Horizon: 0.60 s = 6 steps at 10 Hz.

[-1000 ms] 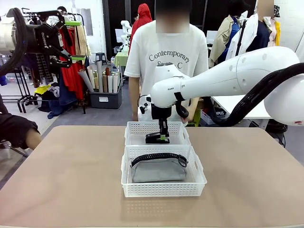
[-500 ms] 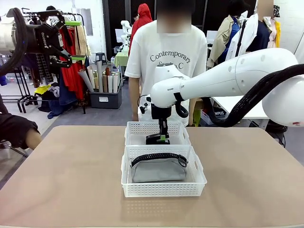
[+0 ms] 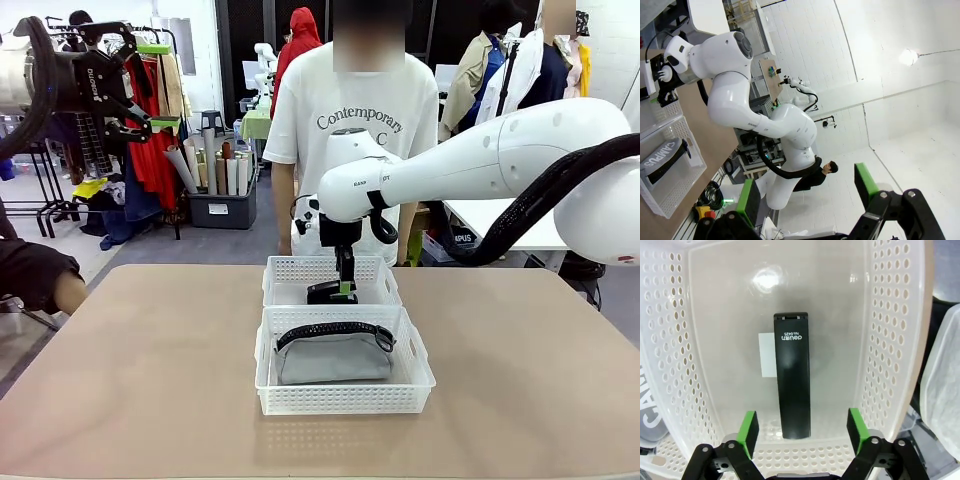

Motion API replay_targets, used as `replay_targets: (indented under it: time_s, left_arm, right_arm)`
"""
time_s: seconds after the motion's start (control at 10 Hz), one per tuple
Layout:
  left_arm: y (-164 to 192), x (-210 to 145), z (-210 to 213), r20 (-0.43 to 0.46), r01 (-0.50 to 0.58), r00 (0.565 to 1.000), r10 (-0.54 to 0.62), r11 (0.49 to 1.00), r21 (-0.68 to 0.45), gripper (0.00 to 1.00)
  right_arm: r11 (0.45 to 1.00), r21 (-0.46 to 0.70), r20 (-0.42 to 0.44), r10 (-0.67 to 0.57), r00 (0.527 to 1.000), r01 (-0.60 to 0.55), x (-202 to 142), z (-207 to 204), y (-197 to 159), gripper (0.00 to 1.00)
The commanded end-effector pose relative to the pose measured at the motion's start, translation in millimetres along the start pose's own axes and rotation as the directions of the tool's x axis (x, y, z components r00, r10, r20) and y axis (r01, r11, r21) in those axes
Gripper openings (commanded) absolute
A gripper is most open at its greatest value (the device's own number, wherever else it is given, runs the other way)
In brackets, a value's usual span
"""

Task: Distribute items into two baskets.
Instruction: Place the picked Stapler into the Organizing basket as instructed by the person.

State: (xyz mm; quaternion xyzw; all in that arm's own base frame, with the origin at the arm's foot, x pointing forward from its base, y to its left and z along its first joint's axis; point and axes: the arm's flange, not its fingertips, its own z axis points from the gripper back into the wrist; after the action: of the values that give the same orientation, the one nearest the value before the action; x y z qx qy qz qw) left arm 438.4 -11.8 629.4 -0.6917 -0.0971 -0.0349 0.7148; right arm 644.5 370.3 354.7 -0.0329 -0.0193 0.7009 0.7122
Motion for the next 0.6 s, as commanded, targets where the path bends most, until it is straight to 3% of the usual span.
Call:
replay_targets:
  time_s: [0.0,0.5]
  left_arm:
    - [-1,-1,1,0.003,0.002,1.0,-0.002,1.0,-0.001,1.0]
    - [-1,-1,1,0.003,0.002,1.0,-0.002,1.0,-0.001,1.0]
  right_arm:
    - [0.999,0.008,0.021,-0.043,0.999,0.043,2,22,-3,1.0]
    - [0.992,0.063,0.12,-0.116,0.986,0.109,0,56,-7,1.0]
